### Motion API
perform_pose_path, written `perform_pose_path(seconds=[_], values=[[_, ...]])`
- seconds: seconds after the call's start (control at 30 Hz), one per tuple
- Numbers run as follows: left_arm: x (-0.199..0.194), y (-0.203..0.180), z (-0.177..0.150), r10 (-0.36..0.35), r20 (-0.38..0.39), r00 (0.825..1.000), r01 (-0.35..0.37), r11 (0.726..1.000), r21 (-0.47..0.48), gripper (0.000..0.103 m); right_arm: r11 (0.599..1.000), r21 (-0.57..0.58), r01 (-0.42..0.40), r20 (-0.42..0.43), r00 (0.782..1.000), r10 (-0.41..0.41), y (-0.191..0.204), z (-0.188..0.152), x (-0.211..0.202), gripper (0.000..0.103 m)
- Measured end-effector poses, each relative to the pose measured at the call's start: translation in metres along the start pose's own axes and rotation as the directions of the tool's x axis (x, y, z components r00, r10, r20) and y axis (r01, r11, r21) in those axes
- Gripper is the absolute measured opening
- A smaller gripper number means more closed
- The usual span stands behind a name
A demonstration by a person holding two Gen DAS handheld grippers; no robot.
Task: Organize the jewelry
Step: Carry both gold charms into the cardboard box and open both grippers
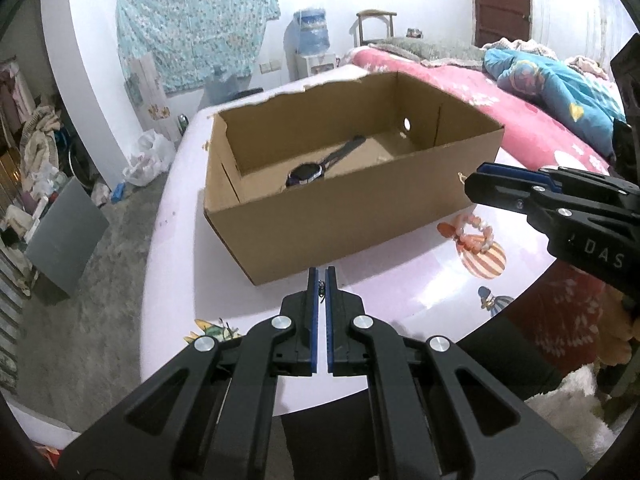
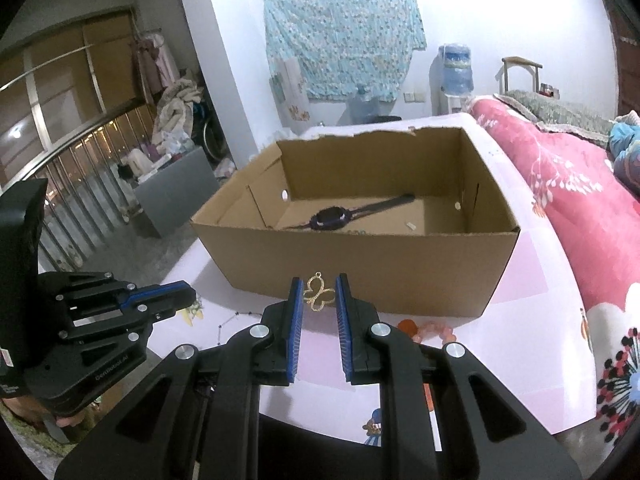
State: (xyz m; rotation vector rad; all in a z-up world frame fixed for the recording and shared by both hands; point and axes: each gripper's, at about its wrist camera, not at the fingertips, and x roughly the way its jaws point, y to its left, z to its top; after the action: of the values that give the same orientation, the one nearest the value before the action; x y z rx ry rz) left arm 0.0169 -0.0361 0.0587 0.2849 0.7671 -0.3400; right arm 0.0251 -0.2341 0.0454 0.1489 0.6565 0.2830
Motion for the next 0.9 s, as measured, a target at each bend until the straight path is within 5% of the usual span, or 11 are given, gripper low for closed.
perform_pose_path(seconds=[0.43, 0.9], values=[[-0.03, 0.002, 0.045, -0.024, 0.135, 0.99, 0.019, 0.999, 0.039, 0.002, 1.0, -0.023, 0.0, 0.124, 0.992, 0.003, 0.002, 0.039, -0.028, 0.016], [-0.012, 0.034, 0.095, -0.076, 0.18, 0.981, 0.077, 0.997, 0.006, 0.002, 1.0, -0.003, 0.023, 0.149, 0.989, -0.022, -0.024, 0.085, -0.016, 0.016]])
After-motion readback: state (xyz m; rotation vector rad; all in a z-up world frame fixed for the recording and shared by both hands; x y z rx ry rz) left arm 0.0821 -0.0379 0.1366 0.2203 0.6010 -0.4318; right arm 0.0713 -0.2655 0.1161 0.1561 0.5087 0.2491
